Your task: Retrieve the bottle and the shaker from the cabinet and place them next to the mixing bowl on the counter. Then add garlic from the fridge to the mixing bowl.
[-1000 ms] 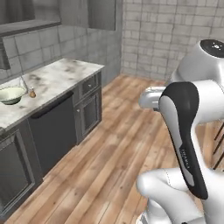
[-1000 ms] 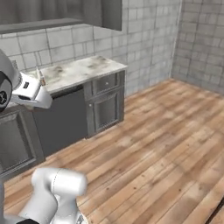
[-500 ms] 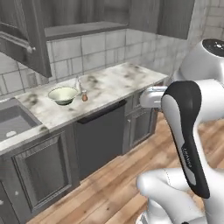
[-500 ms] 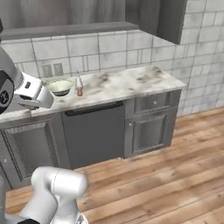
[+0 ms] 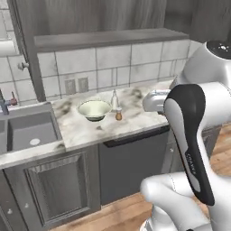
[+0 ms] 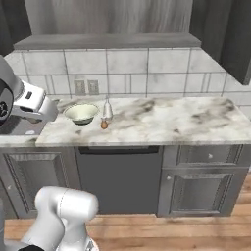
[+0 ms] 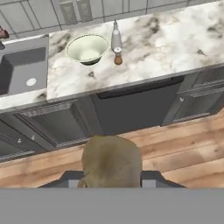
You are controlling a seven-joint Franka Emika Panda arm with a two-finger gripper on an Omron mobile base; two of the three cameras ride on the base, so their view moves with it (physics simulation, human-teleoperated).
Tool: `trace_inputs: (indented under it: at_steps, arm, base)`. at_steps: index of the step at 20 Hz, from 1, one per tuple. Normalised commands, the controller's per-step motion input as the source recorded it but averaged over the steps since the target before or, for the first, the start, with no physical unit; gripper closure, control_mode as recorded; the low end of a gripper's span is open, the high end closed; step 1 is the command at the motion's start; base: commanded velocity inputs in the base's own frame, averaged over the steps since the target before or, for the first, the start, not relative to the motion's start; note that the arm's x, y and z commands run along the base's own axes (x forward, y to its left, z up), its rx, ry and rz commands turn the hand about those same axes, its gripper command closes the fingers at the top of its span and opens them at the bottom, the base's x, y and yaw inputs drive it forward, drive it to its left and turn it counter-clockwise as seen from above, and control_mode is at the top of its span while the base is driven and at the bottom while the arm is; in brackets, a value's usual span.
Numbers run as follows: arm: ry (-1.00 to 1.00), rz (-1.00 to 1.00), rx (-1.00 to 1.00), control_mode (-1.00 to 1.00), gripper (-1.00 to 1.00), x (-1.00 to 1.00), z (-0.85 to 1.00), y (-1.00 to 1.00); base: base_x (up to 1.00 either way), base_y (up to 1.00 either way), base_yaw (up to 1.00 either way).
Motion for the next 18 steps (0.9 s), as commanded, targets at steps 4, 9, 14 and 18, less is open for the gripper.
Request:
trace_inputs:
  at_steps: [4,9,14,18]
  arm:
    - [0.0,0.0,0.0,1.0,1.0,0.0,0.0,0.0]
    - [0.0,0.0,0.0,1.0,1.0,0.0,0.0,0.0]
    - [0.0,0.0,0.0,1.0,1.0,0.0,0.0,0.0]
    - [0.0,0.0,0.0,1.0,1.0,0.0,0.0,0.0]
  base:
    - [0.76,-0.73,0.45]
    - [0.56,0.03,0.32]
    - [0.71,0.41,0.09]
    - [0.78,0.01,0.01]
